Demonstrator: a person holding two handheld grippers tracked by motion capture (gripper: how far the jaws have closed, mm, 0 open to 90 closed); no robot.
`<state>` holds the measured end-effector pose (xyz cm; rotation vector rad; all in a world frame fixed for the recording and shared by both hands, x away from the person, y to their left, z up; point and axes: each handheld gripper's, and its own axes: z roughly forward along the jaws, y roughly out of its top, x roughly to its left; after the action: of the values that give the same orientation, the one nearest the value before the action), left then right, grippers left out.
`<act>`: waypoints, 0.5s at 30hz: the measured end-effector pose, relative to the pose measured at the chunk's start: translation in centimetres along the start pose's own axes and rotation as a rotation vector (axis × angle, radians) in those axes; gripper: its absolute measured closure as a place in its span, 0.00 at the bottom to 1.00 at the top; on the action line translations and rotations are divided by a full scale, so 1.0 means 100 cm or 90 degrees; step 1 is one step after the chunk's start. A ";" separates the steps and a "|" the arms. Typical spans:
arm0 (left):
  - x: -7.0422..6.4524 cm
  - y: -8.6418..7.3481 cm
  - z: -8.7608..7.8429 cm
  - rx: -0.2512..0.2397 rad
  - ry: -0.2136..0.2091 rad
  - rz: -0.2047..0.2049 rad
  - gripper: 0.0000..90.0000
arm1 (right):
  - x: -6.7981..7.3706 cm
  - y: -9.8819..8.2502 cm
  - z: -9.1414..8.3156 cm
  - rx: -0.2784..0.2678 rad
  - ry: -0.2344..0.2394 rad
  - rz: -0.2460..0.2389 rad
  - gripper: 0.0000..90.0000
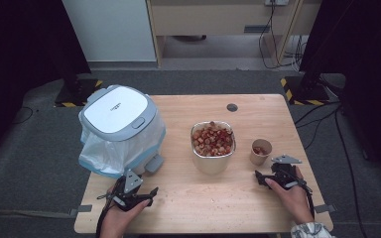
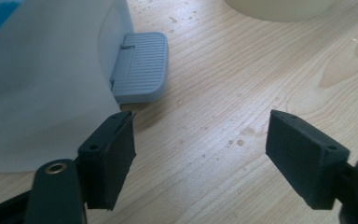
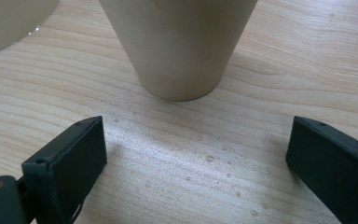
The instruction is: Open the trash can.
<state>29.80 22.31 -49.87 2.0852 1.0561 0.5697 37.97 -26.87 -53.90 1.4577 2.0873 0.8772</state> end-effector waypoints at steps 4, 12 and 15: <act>-0.004 0.002 0.000 0.001 -0.006 0.004 0.29 | 0.000 0.000 0.000 0.000 0.000 0.000 0.06; -0.009 0.009 0.003 -0.012 -0.016 0.011 0.37 | -0.001 0.000 0.000 0.000 0.003 -0.002 0.06; -0.010 0.015 0.008 -0.030 -0.025 0.005 0.52 | 0.000 0.000 0.000 0.000 0.003 -0.002 0.06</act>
<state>30.51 20.55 -49.28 2.0530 1.0033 0.5494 37.96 -26.92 -53.89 1.4538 2.0921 0.8797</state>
